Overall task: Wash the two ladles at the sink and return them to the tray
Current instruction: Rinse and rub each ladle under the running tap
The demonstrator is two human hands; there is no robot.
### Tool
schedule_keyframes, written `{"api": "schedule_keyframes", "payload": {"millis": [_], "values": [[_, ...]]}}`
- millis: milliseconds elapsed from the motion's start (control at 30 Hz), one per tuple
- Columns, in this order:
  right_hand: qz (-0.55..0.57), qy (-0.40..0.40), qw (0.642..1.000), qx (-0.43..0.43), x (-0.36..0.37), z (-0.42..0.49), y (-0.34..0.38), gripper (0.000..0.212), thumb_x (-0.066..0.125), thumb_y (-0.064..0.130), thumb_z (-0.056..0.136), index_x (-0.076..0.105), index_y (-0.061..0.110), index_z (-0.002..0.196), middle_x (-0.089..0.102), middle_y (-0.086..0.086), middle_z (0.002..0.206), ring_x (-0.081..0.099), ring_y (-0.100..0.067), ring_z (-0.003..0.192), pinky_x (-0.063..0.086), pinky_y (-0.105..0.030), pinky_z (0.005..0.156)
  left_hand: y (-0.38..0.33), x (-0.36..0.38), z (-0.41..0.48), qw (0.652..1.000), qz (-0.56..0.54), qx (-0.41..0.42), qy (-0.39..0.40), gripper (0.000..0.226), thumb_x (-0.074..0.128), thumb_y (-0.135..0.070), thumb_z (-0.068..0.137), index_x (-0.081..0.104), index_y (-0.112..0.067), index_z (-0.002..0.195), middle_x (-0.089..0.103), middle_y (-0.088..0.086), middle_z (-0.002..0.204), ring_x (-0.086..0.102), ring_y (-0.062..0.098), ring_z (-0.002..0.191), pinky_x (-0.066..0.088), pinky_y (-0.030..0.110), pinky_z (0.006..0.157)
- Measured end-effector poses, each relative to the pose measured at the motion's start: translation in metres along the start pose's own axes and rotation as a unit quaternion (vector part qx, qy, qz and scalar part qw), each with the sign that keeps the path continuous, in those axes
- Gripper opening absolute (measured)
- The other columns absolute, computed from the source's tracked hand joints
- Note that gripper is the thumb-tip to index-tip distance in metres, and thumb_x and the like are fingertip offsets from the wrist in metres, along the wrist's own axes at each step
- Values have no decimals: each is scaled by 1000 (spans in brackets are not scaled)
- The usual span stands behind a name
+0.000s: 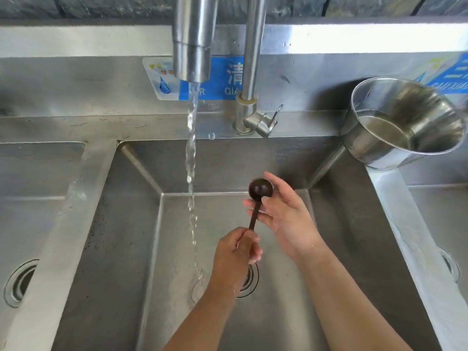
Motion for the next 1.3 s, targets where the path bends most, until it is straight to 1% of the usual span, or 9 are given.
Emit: {"api": "schedule_keyframes", "payload": {"millis": [167, 333, 467, 633, 733, 933, 1033, 1167, 1300], "values": [[-52, -149, 977, 146, -54, 3, -56, 31, 54, 7, 97, 55, 12, 127, 66, -12, 120, 69, -33, 102, 59, -38, 79, 22, 18, 9, 998, -16, -54, 4, 31, 49, -16, 99, 65, -4, 75, 63, 14, 61, 52, 25, 48, 42, 32, 49], [-140, -154, 954, 216, -86, 10, -93, 12, 58, 15, 94, 66, 8, 87, 64, -10, 73, 59, -21, 52, 46, -35, 53, 49, 30, 21, 995, 51, -87, 16, 36, 49, -21, 99, 67, -7, 71, 66, 12, 63, 58, 24, 52, 46, 33, 51], [-197, -166, 942, 213, -105, 24, -102, 17, 63, 12, 92, 66, 10, 75, 57, -3, 56, 50, -15, 46, 41, -26, 42, 70, 36, 27, 983, 144, -113, 18, 36, 50, -29, 99, 70, -12, 73, 69, 5, 63, 57, 12, 52, 40, 24, 47], [-274, -157, 926, 205, -121, 50, -109, 17, 60, 12, 94, 65, 7, 78, 58, -7, 61, 53, -17, 51, 49, -31, 53, 87, 35, 41, 976, 158, -148, 4, 26, 57, -21, 92, 67, -2, 76, 59, 8, 63, 50, 18, 55, 37, 30, 53], [-313, -181, 912, 194, -134, 66, -109, 17, 59, 15, 95, 64, 10, 79, 61, -6, 68, 55, -19, 60, 47, -33, 61, 95, 37, 45, 963, 217, -157, 30, 23, 60, -14, 88, 63, 7, 80, 52, 10, 61, 47, 19, 48, 36, 23, 41], [-349, -168, 902, 190, -140, 89, -108, 15, 59, 15, 93, 65, 6, 83, 58, -7, 60, 54, -20, 54, 44, -30, 52, 100, 43, 55, 956, 250, -150, 47, 16, 58, -11, 90, 69, -2, 84, 62, 7, 63, 54, 16, 44, 39, 24, 40], [-355, -169, 900, 190, -144, 96, -111, 15, 63, 19, 91, 66, 5, 85, 59, -7, 62, 55, -22, 60, 46, -33, 57, 104, 47, 64, 957, 246, -152, 22, 17, 58, -10, 90, 71, -6, 80, 64, 6, 64, 57, 16, 46, 49, 28, 41], [-382, -176, 890, 173, -154, 104, -116, 17, 68, 15, 89, 64, 21, 73, 61, 0, 69, 58, -20, 71, 52, -36, 73, 114, 57, 71, 956, 229, -180, 20, 23, 52, 0, 89, 73, -5, 81, 74, 18, 82, 72, 32, 72, 63, 44, 60], [-445, -179, 864, 153, -158, 109, -117, 15, 68, 18, 88, 67, 19, 74, 67, 1, 74, 67, -24, 80, 59, -40, 78, 117, 53, 76, 952, 256, -168, -2, 22, 60, -2, 88, 69, -18, 76, 73, 9, 83, 72, 26, 73, 63, 40, 60]]}}
Point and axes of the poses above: each hand's wrist, its own z-axis towards the middle knuckle, its own x-axis out of the palm, y = z × x, the point moved 7 cm from there along z, towards the middle knuckle
